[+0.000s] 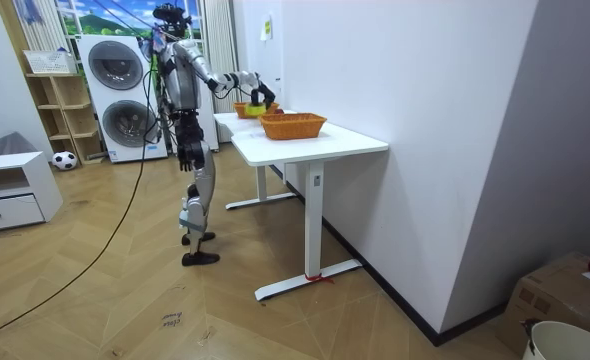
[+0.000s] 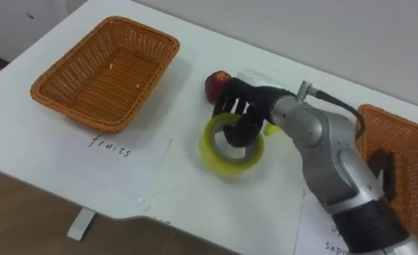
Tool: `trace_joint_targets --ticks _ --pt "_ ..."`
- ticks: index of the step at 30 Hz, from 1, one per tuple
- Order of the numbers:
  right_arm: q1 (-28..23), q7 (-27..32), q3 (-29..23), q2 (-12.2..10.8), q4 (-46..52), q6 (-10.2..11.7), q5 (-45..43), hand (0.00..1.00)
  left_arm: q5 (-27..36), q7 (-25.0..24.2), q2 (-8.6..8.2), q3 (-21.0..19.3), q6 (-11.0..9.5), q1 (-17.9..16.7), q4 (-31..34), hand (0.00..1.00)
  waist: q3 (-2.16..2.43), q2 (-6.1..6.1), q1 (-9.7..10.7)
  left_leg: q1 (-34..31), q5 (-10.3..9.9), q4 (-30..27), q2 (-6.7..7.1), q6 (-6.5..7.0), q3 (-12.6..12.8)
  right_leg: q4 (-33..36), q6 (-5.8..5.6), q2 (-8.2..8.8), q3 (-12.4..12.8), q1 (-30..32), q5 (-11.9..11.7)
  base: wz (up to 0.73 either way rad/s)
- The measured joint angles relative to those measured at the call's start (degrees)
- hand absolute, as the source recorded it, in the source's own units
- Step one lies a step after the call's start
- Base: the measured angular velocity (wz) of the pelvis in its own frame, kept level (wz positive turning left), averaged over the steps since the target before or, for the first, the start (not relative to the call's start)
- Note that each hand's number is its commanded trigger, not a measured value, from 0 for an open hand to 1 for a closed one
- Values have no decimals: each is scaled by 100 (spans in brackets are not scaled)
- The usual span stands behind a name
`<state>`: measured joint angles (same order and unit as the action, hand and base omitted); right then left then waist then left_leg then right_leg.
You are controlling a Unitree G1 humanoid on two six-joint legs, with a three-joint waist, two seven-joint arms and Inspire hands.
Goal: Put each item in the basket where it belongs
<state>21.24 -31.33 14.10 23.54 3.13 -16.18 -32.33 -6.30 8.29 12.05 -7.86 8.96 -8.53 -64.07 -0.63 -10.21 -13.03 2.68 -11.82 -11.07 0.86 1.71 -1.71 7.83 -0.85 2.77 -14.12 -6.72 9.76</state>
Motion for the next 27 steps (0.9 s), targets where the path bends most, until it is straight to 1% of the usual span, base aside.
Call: trace_joint_targets --ticks 1,3,6,9,10,12,13,14,16,17,18,20,22,25,27 --pt "0 79 -74 -1 31 26 1 100 6 8 1 -19 -50 2 -7 0 -10 20 29 15 0 4 -1 0 1 0 0 -1 0 -12 0 0" --pt "0 154 -200 -1 38 70 -1 100 23 12 -4 -17 -116 13 -2 0 -10 24 108 14 0 5 -4 0 9 1 0 -1 0 -5 0 0" --pt "-1 231 -384 0 118 135 -5 100 55 10 -33 -31 -167 6 6 0 5 57 203 -12 -1 16 -7 1 18 27 0 -3 1 50 0 -7" --pt "-4 324 -566 0 276 136 -140 100 47 7 -44 -34 -168 -66 6 0 49 147 335 -35 10 26 -10 7 25 94 0 -3 4 112 0 -3" --pt "-16 336 -694 0 326 138 -154 100 39 1 -49 -43 -169 -83 6 0 74 168 364 -29 11 29 -9 8 55 94 0 -1 3 111 0 -7" --pt "-17 413 -861 0 409 159 -162 100 47 -9 -54 -76 -183 -88 7 0 64 203 377 -17 14 35 -11 10 103 93 0 1 7 111 0 -8" --pt "-17 503 -951 1 408 225 -165 100 56 -10 -55 -115 -193 -88 7 0 54 217 403 -15 16 34 -11 10 114 93 0 1 14 111 0 -3" --pt "-22 574 -1035 1 406 252 -123 100 57 -11 -58 -157 -199 -87 7 0 54 217 456 -8 16 34 -12 10 115 92 0 1 17 111 0 0" --pt "-72 691 -1165 14 406 267 87 100 96 -19 -64 -216 -204 -92 24 0 57 212 495 6 16 31 -13 10 139 92 0 1 37 108 0 -3" --pt "-134 762 -1258 20 407 328 176 100 125 -30 -80 -253 -212 -100 65 0 59 204 518 12 16 31 -13 11 157 88 0 -1 107 109 0 -7" --pt "-171 785 -1318 21 407 364 218 100 127 -34 -96 -287 -222 -100 94 0 59 201 533 10 16 32 -13 11 157 88 0 1 126 110 0 -7" --pt "-273 872 -1413 23 406 376 277 100 192 -59 -130 -325 -336 -100 141 0 57 196 587 26 15 36 -12 11 204 89 0 10 161 112 0 -8" --pt "-279 880 -1423 25 406 381 284 100 228 -81 -129 -333 -403 -113 162 0 55 192 648 46 15 53 -17 12 258 90 0 9 205 122 0 -16" --pt "-290 930 -1556 51 365 454 339 100 228 -122 -140 -333 -438 -122 265 0 52 193 676 90 16 140 -26 13 327 97 0 -6 291 169 0 -20" --pt "-403 1043 -1737 95 365 510 408 100 228 -122 -151 -333 -443 -135 362 0 54 188 704 99 16 145 -21 14 335 100 -1 -9 305 165 -1 -3"
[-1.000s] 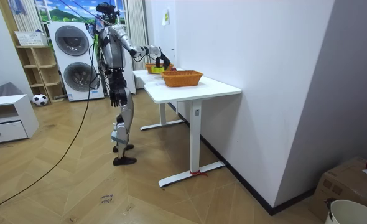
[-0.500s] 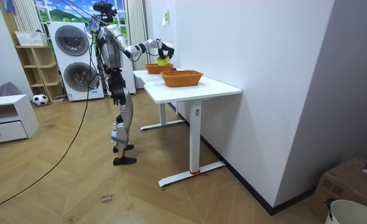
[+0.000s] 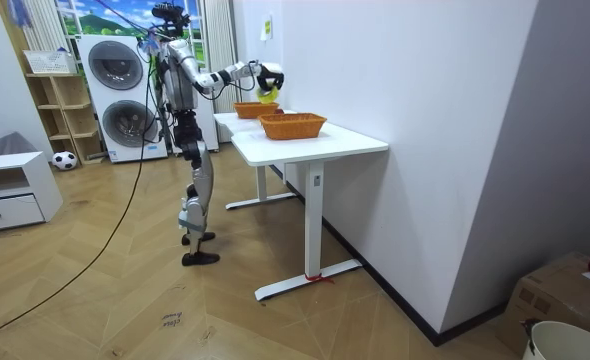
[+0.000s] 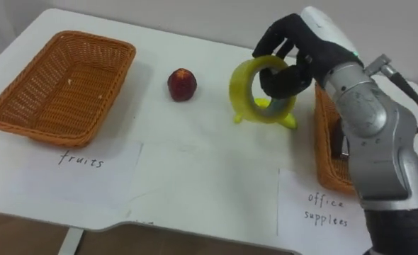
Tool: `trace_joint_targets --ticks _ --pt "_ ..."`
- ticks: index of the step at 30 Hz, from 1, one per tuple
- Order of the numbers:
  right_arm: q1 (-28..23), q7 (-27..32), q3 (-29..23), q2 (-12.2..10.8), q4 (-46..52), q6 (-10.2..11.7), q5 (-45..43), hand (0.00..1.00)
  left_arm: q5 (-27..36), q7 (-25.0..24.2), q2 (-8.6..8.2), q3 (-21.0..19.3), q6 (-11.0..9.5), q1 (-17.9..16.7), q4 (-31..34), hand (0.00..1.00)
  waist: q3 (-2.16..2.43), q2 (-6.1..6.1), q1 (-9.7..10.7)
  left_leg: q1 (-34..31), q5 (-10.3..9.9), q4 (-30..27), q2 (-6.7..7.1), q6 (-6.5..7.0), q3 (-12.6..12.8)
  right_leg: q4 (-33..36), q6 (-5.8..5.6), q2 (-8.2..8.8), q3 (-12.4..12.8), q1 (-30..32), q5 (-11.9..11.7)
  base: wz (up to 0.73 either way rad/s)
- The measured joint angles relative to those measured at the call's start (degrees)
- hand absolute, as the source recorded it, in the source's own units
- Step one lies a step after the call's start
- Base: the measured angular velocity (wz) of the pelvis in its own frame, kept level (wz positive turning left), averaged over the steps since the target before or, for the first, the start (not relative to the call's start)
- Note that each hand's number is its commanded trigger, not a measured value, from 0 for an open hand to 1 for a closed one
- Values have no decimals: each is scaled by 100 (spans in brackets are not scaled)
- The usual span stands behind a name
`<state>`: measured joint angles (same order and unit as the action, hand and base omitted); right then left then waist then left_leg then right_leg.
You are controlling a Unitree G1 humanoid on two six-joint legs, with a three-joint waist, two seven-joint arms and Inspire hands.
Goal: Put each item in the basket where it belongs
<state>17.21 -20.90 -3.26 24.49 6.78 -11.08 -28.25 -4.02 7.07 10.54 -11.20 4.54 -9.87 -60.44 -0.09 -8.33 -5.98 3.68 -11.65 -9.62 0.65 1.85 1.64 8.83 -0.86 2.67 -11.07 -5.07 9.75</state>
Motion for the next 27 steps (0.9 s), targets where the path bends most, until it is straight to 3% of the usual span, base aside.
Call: trace_joint_targets --ticks 2,8,15,23,27 --pt "-78 56 -182 158 -10 2 159 100 10 3 -6 -6 -8 -36 43 0 -4 4 90 -4 0 1 4 0 1 0 0 -4 4 1 0 0" --pt "-79 372 -572 192 -385 44 244 100 240 20 -56 -146 -8 -144 43 0 -16 22 275 11 0 5 -5 -1 89 -9 0 -32 86 24 0 -4" --pt "-79 485 -600 250 -669 32 177 100 330 15 -67 -222 -9 -206 34 0 -11 -1 396 85 -5 102 -90 -8 294 20 19 -71 172 121 -11 -16" --pt "-88 594 -619 304 -1047 17 79 100 335 20 -63 -222 6 -212 90 0 6 -20 468 99 -6 94 -92 -9 389 85 27 -79 174 141 -17 -7" --pt "-354 600 -735 305 -1061 20 73 100 335 37 -62 -224 2 -247 85 0 13 -31 529 106 -6 95 -109 -9 399 85 27 -77 184 137 -17 0"
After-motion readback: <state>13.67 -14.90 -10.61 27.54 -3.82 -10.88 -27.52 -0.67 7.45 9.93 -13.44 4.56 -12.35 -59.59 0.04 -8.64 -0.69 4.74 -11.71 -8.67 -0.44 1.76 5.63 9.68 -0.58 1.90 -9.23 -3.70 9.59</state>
